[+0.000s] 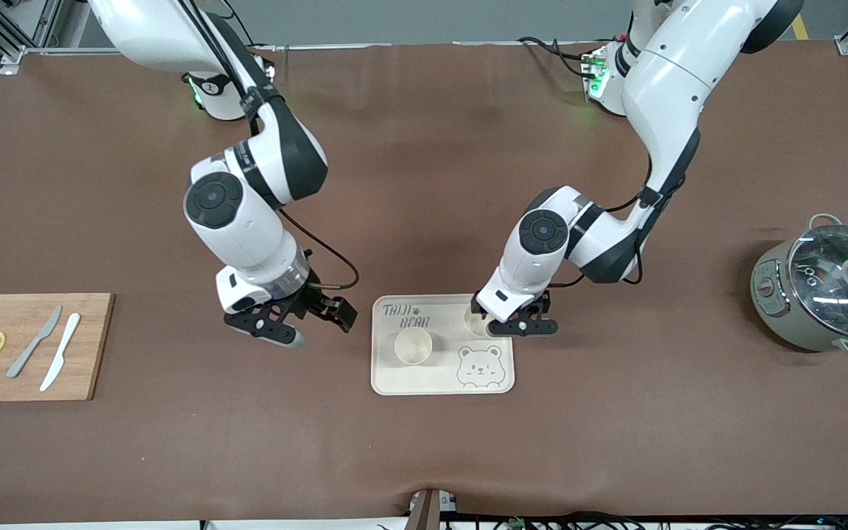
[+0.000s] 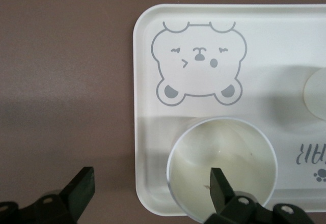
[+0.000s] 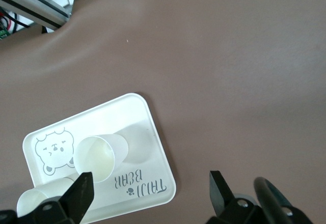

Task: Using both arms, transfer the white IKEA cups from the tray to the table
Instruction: 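Grasp one cup with the left gripper while the right gripper grasps another, then lift both white cups off the tray with both grippers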

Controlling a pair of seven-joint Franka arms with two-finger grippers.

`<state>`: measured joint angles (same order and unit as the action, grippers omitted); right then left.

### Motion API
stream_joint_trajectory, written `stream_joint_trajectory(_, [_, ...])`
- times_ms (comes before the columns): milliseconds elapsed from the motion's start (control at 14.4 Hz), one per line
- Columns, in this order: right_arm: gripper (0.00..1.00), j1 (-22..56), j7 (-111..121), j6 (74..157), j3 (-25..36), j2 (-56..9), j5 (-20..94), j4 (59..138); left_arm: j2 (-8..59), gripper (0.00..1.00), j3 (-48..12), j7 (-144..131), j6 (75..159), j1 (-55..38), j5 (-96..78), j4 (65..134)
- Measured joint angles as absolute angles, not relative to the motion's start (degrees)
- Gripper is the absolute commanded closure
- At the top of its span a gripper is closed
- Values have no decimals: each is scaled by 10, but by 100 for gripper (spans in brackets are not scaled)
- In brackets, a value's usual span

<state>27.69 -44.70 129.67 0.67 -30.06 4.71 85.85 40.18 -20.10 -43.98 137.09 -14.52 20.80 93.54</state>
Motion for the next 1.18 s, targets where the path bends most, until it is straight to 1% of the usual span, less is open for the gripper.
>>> stream_joint_trajectory(209, [0, 298, -486, 1329, 7, -328, 25, 858, 402, 0, -201, -442, 1371, -146, 208, 939])
stream_joint_trajectory(417, [0, 311, -501, 1343, 7, -356, 17, 850, 402, 0, -201, -442, 1377, -148, 208, 940])
stream_joint_trajectory(487, [0, 314, -501, 1345, 7, -365, 17, 845, 402, 40, -201, -443, 1378, -148, 208, 940])
stream_joint_trajectory(556, [0, 316, -501, 1349, 7, -373, 16, 841, 402, 94, -201, -449, 1380, -149, 208, 940])
stream_joint_trajectory(626, [0, 317, -501, 1353, 7, -380, 16, 837, 402, 100, -201, -455, 1382, -149, 208, 940])
stream_joint_trajectory(973, [0, 324, -501, 1387, 7, -405, 13, 831, 402, 100, -201, -462, 1382, -149, 208, 940])
stream_joint_trajectory(1182, [0, 326, -501, 1394, 7, -416, 11, 824, 402, 100, -201, -463, 1382, -149, 208, 940])
